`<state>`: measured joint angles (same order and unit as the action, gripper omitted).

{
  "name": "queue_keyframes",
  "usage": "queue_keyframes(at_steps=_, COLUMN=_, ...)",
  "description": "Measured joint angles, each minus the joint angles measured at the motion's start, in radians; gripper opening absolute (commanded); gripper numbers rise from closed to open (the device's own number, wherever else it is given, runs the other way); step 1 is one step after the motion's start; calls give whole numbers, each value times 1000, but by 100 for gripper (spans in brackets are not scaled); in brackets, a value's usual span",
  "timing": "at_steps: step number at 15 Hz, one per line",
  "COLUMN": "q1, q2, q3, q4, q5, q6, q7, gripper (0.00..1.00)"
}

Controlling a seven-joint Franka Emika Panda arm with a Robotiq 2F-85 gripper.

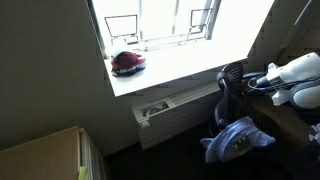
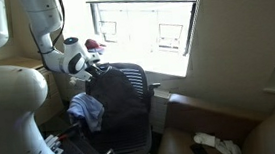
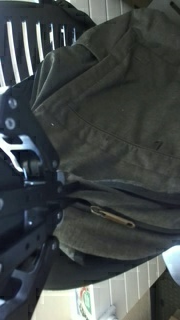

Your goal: Remove the bag and the shirt from the chair and put them on the couch

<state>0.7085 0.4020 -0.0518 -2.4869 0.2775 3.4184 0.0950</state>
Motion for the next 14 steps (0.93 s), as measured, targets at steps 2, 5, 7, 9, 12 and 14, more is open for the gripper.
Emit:
queue_keyframes(at_steps=2, q1=-12, q2=-5, q3=16, q4=2, q5=-7, q6=-22, q7=13, gripper=1)
queue_keyframes(at_steps=5, q1=-127, q2=-74, q3=114, q4=17, q5=-50, q6=-123, q7=32, gripper=1)
queue_keyframes(at_steps=7, q1=-165, q2=-160, q3=115, q4=17, q5=-60, q6=-138, q7=28, gripper=1)
queue_keyframes(at_steps=9, q1=-146, q2=-246, q3=48, q4=14, q5=-61, q6=-127, q7=-1, gripper=1)
queue_keyframes(at_steps=12, q1=-94, q2=-364, q3=-108, q4=12, q5=-67, q6=-117, q7=-87, gripper=1)
queue_keyframes(at_steps=14, q1=-103, q2=-423, q3=-182, q4=13, q5=-67, q6=-101, q7=-152, gripper=1)
